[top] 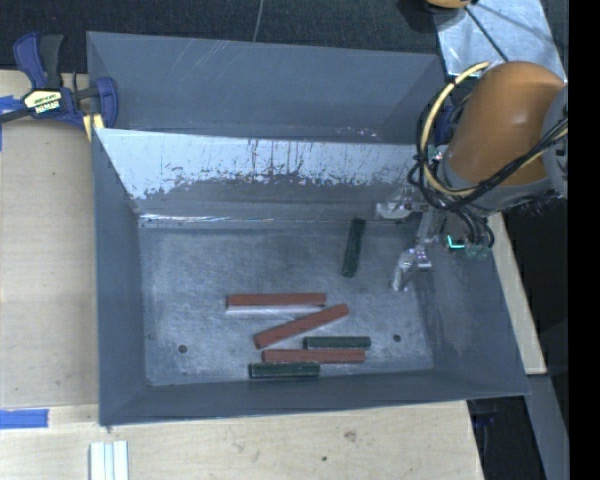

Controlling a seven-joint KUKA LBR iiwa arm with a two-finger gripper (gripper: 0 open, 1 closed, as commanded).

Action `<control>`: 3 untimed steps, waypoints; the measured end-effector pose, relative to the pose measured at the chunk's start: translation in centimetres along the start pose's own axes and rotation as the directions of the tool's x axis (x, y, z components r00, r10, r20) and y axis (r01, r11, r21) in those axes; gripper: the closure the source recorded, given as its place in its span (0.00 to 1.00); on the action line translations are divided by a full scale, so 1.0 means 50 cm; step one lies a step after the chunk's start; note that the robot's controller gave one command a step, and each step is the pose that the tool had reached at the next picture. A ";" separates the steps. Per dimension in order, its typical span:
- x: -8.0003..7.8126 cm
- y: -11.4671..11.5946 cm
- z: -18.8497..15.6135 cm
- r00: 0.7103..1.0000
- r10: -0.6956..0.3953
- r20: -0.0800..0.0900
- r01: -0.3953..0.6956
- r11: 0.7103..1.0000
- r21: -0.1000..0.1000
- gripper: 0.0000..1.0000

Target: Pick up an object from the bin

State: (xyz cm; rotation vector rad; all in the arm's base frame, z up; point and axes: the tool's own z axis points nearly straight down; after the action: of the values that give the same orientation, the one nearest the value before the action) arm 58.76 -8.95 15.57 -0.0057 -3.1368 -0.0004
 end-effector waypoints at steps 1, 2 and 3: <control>-0.004 0.000 -0.009 1.000 -0.002 0.008 0.002 1.000 0.001 0.00; -0.033 0.020 0.088 0.999 -0.028 0.016 0.028 1.000 0.003 0.00; -0.025 0.029 0.134 1.000 -0.014 0.020 0.014 1.000 0.000 0.00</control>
Offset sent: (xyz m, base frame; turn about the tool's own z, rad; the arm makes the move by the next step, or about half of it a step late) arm 0.0217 0.0198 -0.0857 -0.0546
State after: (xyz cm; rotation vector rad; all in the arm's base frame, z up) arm 59.99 -7.53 8.85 0.0160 -3.1570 -0.0002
